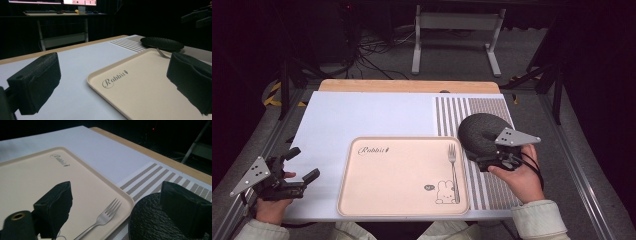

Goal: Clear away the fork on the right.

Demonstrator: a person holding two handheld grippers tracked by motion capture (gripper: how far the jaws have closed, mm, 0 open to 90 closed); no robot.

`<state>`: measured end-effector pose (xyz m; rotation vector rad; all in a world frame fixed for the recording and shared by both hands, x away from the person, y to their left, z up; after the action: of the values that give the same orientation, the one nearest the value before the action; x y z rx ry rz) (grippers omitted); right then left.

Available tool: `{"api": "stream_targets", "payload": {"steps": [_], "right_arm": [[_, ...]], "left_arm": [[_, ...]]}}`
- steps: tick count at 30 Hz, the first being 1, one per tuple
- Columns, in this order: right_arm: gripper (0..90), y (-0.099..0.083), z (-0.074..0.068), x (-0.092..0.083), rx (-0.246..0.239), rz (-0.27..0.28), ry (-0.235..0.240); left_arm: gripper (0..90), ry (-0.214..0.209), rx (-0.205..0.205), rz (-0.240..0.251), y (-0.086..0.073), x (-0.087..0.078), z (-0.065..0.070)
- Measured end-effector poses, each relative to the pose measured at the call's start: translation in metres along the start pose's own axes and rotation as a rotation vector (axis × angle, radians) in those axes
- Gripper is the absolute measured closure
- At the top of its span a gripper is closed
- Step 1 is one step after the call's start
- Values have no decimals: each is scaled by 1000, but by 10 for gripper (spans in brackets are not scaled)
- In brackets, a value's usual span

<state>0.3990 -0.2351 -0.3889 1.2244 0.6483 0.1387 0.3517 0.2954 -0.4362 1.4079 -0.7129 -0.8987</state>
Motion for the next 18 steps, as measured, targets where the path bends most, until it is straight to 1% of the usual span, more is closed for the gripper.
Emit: {"api": "stream_targets", "payload": {"steps": [3, 6, 8, 10, 12, 14, 16, 18], "right_arm": [[106, -5, 4, -6, 20, 44, -9], [101, -11, 8, -13, 46, 85, -17], [87, -15, 12, -16, 54, 108, -29], [81, -20, 14, -20, 70, 128, -31], [70, -28, 18, -23, 88, 149, -40], [65, -40, 23, -28, 111, 168, -52], [62, -49, 28, -31, 119, 190, -64], [59, -59, 33, -33, 152, 213, -78]], "left_arm": [[0, 0, 0, -5, 0, 0, 0], [1, 3, 0, 2, 0, 0, 0], [0, 3, 1, 3, 0, 0, 0], [0, 2, 1, -1, 0, 0, 0], [0, 1, 3, -4, 0, 0, 0], [0, 3, 5, -4, 0, 0, 0], [0, 7, 9, -1, 0, 0, 1], [0, 8, 11, -3, 0, 0, 1]]}}
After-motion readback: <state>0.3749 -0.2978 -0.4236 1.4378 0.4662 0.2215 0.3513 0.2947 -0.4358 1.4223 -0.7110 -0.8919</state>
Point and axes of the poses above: each handheld gripper's, and its own axes: x roughly forward along the jaws, y roughly out of its top, z roughly to its right, the point moved 6 cm from there along x, roughly forward along the jaws, and after that the axes turned 15 degrees about -y, right-handed, at the moved point
